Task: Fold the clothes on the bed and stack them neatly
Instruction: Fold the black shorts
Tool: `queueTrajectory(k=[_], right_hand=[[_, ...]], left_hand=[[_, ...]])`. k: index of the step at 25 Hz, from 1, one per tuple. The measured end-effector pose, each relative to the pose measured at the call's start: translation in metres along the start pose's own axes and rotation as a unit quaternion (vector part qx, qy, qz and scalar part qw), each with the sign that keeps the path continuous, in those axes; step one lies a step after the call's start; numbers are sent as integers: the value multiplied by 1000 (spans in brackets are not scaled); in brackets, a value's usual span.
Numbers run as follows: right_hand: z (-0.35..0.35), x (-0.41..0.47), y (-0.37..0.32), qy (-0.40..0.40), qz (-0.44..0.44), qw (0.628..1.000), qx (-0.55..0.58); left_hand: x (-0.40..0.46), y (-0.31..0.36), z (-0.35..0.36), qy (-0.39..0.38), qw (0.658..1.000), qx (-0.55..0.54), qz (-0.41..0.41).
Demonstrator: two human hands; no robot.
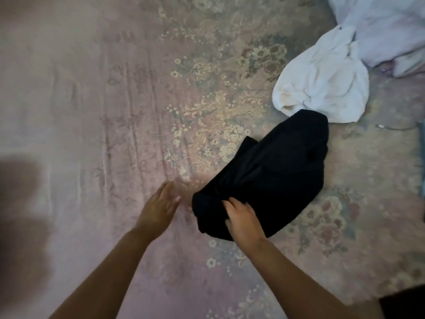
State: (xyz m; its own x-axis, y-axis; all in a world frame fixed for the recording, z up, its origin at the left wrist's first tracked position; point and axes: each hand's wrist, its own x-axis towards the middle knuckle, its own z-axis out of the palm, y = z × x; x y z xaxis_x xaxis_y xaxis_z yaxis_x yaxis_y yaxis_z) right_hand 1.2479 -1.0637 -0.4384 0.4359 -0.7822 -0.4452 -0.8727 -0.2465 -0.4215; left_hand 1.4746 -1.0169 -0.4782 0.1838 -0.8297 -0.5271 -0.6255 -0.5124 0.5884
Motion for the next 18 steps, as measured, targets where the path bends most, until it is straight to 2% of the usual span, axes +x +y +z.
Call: queueTrajectory(k=[3,6,7,9,11,12,13,14,15,16,17,18], right_hand=[[34,-22,-58,-57,-58,996,40],[53,-40,-75,-96,-84,989,72],[54,-45,-69,-85,-90,991,52],[54,-51,-46,-61,-122,987,-83],[55,-52,-26,-78,-141,959,-234],[55,-48,-19,-92,-141,944,-284],[55,-44,-14,-95,-140,935,-313],[53,-40,-11,-87,-142,930,-327],[52,-36,-9,-70,-158,923,-345],[50,-32,-9,-52,-185,911,-366],[46,-30,-10,-33,-210,901,-377],[39,-28,-13,-2,-223,903,-368]], left_hand=[[-47,-19,-40,87,987,-115,-73],[-78,-23,-42,68,987,-134,-50],[-85,-24,-38,56,994,-91,-18],[-96,-30,-22,6,993,90,81],[-103,-43,-5,-74,943,290,146],[-103,-49,0,-96,915,360,152],[-101,-54,3,-89,906,384,156],[-98,-59,6,-73,918,355,162],[-93,-62,7,-47,945,280,160],[-90,-59,3,-35,977,163,130],[-88,-53,-4,-33,995,34,84],[-87,-46,-13,-32,997,-69,32]])
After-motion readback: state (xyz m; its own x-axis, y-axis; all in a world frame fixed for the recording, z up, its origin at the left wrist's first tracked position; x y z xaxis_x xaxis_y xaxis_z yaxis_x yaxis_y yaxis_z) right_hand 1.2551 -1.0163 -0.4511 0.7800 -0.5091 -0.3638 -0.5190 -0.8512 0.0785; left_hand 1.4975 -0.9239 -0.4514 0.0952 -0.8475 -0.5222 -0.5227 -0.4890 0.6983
